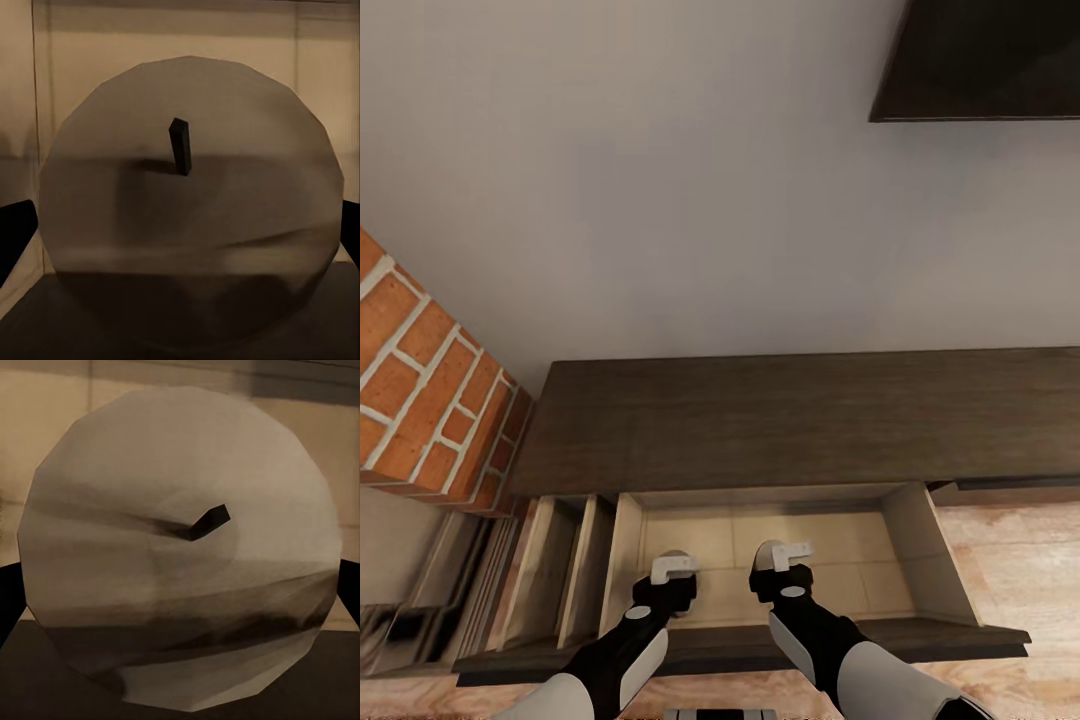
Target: Place each of the two pumpkins and all three candles from the living room inside a cabinet in the living room (use any cabinet), then make sure every cabinet is closed, and position the cauldron so it is next to a table in the living room.
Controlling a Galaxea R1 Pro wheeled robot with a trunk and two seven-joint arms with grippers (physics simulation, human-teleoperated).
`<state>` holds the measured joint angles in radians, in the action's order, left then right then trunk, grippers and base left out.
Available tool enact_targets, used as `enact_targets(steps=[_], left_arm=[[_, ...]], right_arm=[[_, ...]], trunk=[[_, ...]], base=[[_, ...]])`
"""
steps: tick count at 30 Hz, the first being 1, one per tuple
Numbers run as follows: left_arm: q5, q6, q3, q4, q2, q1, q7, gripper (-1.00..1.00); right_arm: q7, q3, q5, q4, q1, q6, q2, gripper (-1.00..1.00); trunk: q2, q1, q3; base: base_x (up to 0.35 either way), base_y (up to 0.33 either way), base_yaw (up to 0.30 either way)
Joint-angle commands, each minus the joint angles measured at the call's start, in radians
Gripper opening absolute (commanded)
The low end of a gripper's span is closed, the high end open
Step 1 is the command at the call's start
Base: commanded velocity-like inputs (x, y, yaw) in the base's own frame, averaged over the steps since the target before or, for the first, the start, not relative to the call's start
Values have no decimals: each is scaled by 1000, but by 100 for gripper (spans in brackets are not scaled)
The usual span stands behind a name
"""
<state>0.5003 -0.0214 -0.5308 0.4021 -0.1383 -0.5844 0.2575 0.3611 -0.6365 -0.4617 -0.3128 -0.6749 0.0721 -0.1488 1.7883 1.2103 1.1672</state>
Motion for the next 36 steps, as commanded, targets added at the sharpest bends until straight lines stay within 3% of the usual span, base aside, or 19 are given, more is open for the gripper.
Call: enact_targets(steps=[1, 13, 17, 36], left_arm=[[-1, 0, 0, 0, 0, 0, -2, -100], [-2, -2, -1, 8, 0, 0, -23, -100], [-2, -43, -1, 9, 2, 0, -27, -100], [-2, -51, -3, 21, 7, 0, -27, -100]], right_arm=[[-1, 0, 1, 0, 0, 0, 0, -100], [-34, -2, 3, -1, 0, 1, 1, -100], [-63, -2, 6, 0, 0, -1, 4, -100], [-57, 0, 8, -2, 0, -2, 1, -100]], trunk=[[0, 0, 2], [0, 0, 21], [0, 0, 27], [0, 0, 57]], base=[[0, 0, 0], [0, 0, 0], [0, 0, 0], [22, 0, 0]])
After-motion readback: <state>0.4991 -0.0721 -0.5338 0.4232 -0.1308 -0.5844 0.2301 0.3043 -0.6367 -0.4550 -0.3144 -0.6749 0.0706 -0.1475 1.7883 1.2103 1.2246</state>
